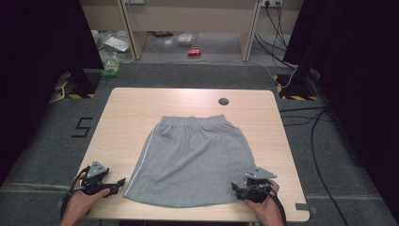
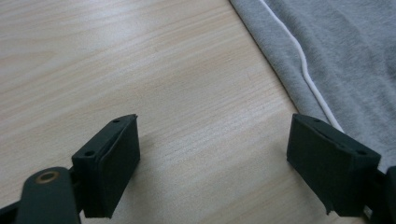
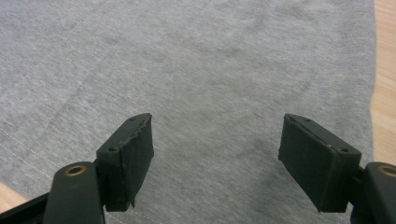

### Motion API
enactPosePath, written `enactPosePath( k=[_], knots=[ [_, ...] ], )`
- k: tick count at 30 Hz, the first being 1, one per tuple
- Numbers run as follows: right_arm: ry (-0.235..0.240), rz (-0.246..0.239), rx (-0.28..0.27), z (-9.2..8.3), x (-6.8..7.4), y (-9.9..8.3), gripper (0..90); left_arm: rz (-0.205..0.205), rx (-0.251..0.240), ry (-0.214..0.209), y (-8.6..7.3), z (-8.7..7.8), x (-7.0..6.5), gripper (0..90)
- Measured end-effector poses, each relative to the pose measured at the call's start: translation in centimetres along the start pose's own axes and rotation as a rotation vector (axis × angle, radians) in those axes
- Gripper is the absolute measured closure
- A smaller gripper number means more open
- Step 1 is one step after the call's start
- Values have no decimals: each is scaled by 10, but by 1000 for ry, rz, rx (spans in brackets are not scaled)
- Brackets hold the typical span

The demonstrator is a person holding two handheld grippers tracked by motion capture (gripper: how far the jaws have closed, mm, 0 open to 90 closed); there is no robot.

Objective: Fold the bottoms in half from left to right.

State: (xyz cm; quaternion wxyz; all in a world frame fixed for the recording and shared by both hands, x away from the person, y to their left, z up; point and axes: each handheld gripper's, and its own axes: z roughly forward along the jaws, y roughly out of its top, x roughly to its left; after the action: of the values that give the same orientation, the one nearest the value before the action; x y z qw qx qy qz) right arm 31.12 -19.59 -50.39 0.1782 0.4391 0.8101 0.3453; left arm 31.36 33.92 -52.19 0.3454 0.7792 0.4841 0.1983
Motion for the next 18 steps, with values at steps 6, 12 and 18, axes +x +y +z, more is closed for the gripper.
enactPosePath(
  k=[6, 12, 18],
  knots=[
    [2, 0, -2, 0, 0, 0, 263, -1, -1, 2, 0, 0, 0, 162],
    [3, 0, -6, 0, 0, 1, 264, -5, -2, 4, 1, 1, -1, 161],
    [10, 5, -11, 0, 2, 1, 266, -12, 2, 5, 2, 1, 1, 189]
  ],
)
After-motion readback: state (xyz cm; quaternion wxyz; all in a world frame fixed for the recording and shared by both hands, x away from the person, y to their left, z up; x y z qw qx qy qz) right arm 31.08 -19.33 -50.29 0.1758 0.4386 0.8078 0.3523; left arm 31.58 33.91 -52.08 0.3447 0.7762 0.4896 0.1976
